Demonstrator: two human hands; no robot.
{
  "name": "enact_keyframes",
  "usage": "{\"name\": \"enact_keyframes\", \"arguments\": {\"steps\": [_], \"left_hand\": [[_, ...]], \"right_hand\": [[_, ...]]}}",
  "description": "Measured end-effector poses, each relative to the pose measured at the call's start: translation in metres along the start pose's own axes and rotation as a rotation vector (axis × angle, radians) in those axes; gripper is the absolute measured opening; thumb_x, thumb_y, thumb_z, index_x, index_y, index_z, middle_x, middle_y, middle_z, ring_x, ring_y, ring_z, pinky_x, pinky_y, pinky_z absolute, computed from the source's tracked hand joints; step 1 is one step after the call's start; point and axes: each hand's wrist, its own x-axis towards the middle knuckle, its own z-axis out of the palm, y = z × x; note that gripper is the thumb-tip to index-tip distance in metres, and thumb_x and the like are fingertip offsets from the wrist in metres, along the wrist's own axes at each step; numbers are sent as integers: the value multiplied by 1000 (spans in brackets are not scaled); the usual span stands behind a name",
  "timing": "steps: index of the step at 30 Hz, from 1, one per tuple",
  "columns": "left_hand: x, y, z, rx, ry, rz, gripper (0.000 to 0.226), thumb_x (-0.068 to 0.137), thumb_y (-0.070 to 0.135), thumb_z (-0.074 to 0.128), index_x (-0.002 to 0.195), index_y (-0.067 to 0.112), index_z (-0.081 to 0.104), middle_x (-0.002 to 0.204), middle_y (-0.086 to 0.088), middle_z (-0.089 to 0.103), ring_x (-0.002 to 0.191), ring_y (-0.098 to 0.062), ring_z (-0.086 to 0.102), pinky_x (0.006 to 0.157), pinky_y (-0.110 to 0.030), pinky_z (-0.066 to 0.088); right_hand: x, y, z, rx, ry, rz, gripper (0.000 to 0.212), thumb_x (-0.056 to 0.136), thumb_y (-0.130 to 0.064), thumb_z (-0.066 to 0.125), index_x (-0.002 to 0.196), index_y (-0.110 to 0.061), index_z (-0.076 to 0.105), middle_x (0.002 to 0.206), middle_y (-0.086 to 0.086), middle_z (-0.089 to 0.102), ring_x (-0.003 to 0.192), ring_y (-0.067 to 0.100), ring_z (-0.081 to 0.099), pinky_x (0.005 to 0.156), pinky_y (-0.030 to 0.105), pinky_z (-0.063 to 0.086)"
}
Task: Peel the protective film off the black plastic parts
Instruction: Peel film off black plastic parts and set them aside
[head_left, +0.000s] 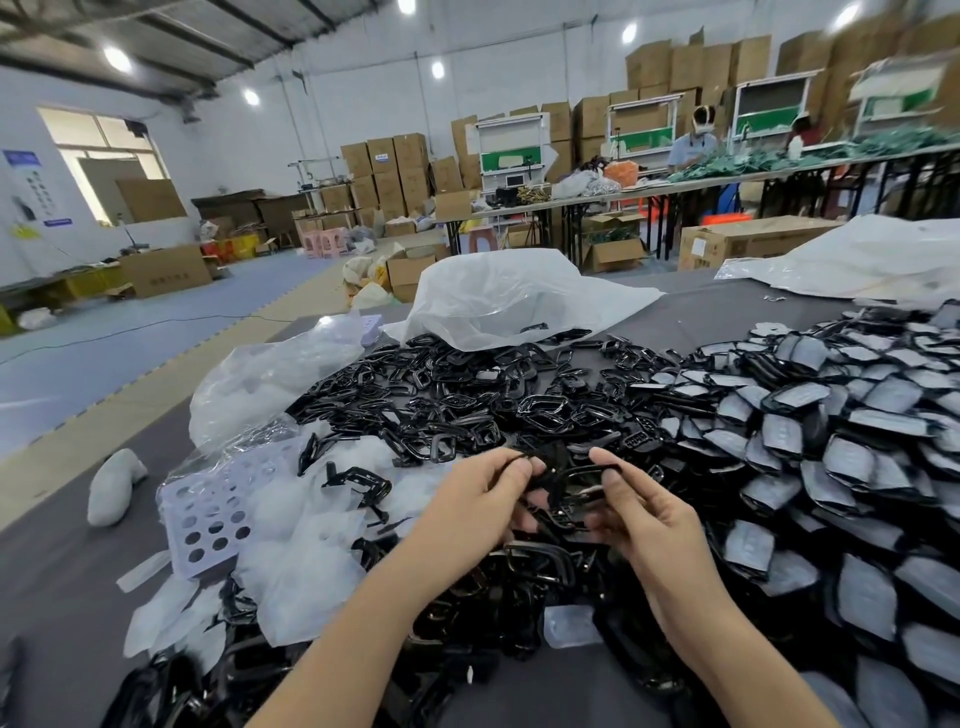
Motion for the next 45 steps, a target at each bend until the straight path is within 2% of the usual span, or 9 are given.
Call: {"name": "enact_keyframes", "arguments": {"steps": [5, 8, 12, 16, 21, 25, 32, 37, 45], "left_hand": [[4, -12, -36, 495, 237, -29, 43, 101, 33, 51, 141, 18, 46, 122, 0, 60, 108, -16, 60, 97, -39, 49], [-16, -24, -51, 641, 258, -56, 35, 100, 33, 50, 134, 23, 53, 105, 9, 64, 104, -13, 58, 91, -34, 48], [-43, -35, -56, 724, 269, -7, 23, 100, 31, 51, 122, 29, 59, 100, 13, 62, 102, -10, 55, 90, -30, 47], [-59, -40, -53, 794, 133, -3, 15, 102, 34, 47, 112, 38, 56, 101, 19, 60, 101, -4, 56, 88, -30, 48], [-64, -50, -47, 983, 143, -64, 33, 103, 37, 39, 136, 35, 44, 123, 11, 42, 117, -11, 47, 88, -27, 48], [-63, -56, -42, 1029, 127, -20, 43, 104, 35, 38, 147, 31, 34, 135, 5, 34, 126, -15, 36, 101, -24, 38], [-76, -60, -48, 962, 54, 44, 42, 102, 45, 43, 143, 36, 39, 140, 13, 31, 132, -9, 33, 109, -18, 26], [-82, -58, -47, 973, 87, 38, 34, 101, 51, 40, 132, 37, 48, 124, 19, 37, 122, -3, 37, 102, -15, 29], [-94, -54, -62, 909, -128, 36, 51, 94, 68, 38, 142, 51, 33, 130, 30, 30, 124, 6, 29, 100, -11, 30]], "right_hand": [[2, -4, -7, 244, 24, 143, 30, 103, -14, 51, 102, -20, 81, 71, -2, 65, 61, 8, 63, 59, 22, 58], [3, -5, -10, 383, 22, 198, 28, 103, -14, 52, 105, -17, 80, 71, -1, 63, 67, 10, 65, 64, 24, 59], [5, -6, -12, 560, 37, 273, 22, 91, -12, 65, 108, -15, 78, 79, 4, 67, 74, 17, 69, 65, 27, 61], [4, -9, -14, 668, 19, 289, 43, 76, -3, 72, 117, -14, 71, 96, 9, 73, 87, 23, 74, 64, 25, 60], [4, -9, -12, 613, 16, 291, 50, 72, 2, 72, 118, -15, 71, 98, 5, 75, 81, 16, 73, 57, 19, 56], [3, -5, -8, 535, 1, 299, 51, 73, 2, 72, 121, -11, 66, 100, 12, 76, 77, 17, 74, 53, 18, 55], [2, 3, -6, 408, -20, 279, 42, 80, -1, 67, 121, -10, 65, 100, 13, 78, 74, 16, 74, 55, 18, 56], [2, 5, -8, 338, -47, 285, 30, 97, 3, 55, 121, -11, 65, 104, 14, 77, 78, 17, 75, 59, 20, 57], [2, 4, -6, 317, -59, 274, 29, 98, 4, 53, 120, -11, 65, 103, 14, 77, 77, 17, 74, 62, 21, 58]]}}
